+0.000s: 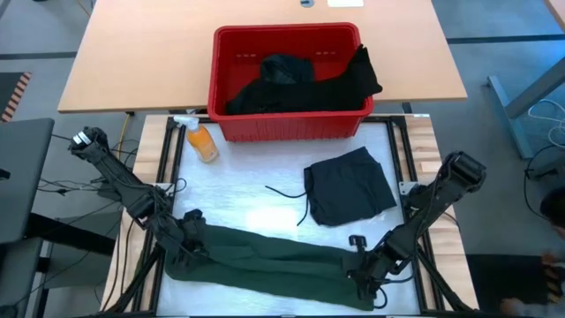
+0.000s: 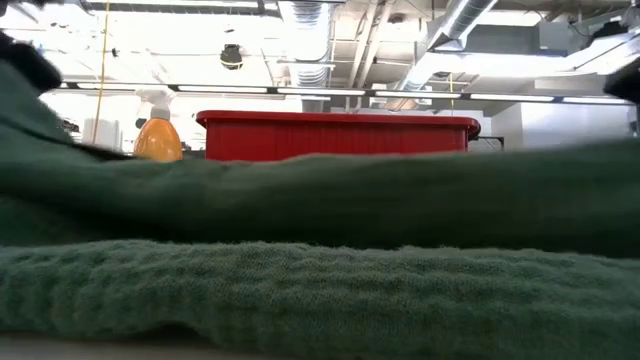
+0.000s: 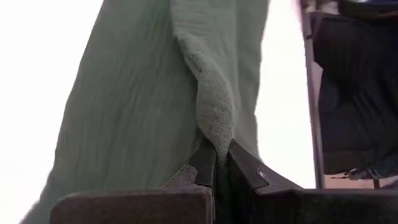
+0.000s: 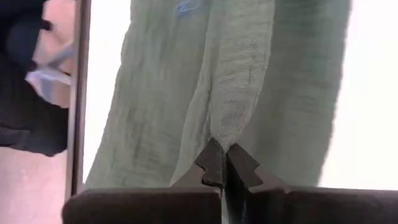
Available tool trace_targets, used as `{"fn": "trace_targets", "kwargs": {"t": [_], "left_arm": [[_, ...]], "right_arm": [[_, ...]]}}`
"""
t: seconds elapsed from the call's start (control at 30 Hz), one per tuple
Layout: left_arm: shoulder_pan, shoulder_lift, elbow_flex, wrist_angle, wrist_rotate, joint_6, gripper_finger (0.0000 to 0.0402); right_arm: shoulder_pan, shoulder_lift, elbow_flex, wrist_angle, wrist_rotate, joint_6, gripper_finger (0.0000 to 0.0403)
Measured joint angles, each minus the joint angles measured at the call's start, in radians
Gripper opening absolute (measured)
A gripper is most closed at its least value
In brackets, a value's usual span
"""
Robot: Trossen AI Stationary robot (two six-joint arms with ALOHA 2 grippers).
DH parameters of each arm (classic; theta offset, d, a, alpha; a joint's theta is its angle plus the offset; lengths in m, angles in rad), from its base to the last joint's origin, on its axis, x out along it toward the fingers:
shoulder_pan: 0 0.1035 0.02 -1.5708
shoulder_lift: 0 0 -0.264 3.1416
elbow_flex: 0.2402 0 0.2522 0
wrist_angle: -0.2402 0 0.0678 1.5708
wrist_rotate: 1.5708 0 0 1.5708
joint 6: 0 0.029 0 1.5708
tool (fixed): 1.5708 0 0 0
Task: Fold laundry
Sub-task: Fold the dark green shirt
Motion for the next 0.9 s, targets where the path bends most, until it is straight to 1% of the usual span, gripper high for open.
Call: {"fn": "trace_targets", "kwargs": {"t": [0.07, 0.13, 0.23, 0.3, 0.37, 0.43, 0.53, 0.63, 0.7, 0.8, 0.9], "left_arm": [[0.014, -0.014, 0.027, -0.027, -0.003, 0.064, 0.0000], [0.035, -0.030, 0.069, -0.092, -0.021, 0.131, 0.0000], [0.087, -0.058, 0.162, -0.213, -0.091, 0.226, 0.0000], [0.131, -0.074, 0.220, -0.274, -0.123, 0.298, 0.0000], [0.182, -0.081, 0.270, -0.316, -0.128, 0.381, 0.0000], [0.233, -0.083, 0.310, -0.364, -0.128, 0.465, 0.0000], [0.308, -0.083, 0.333, -0.414, -0.125, 0.525, 0.0000], [0.356, -0.075, 0.333, -0.428, -0.053, 0.512, 0.0000], [0.347, -0.058, 0.332, -0.433, 0.005, 0.466, 0.0000], [0.276, -0.033, 0.281, -0.424, 0.058, 0.362, 0.0000], [0.186, 0.007, 0.200, -0.332, 0.114, 0.259, 0.0000]], "right_arm": [[-0.003, -0.027, 0.032, -0.085, 0.020, -0.008, 0.0017], [-0.004, -0.064, 0.060, -0.172, 0.044, -0.025, 0.0017], [-0.009, -0.129, 0.085, -0.304, 0.099, -0.026, 0.0017], [-0.019, -0.178, 0.093, -0.394, 0.149, -0.028, 0.0017], [-0.033, -0.228, 0.094, -0.470, 0.210, -0.029, 0.0017], [-0.054, -0.272, 0.094, -0.521, 0.251, -0.047, 0.0017], [-0.091, -0.326, 0.094, -0.542, 0.262, -0.088, 0.0017], [-0.107, -0.353, 0.094, -0.518, 0.248, -0.073, 0.0017], [-0.084, -0.347, 0.094, -0.477, 0.209, -0.036, 0.0017], [-0.014, -0.296, 0.094, -0.390, 0.142, 0.031, 0.0017], [0.071, -0.215, 0.094, -0.297, 0.098, 0.100, 0.0017]]}}
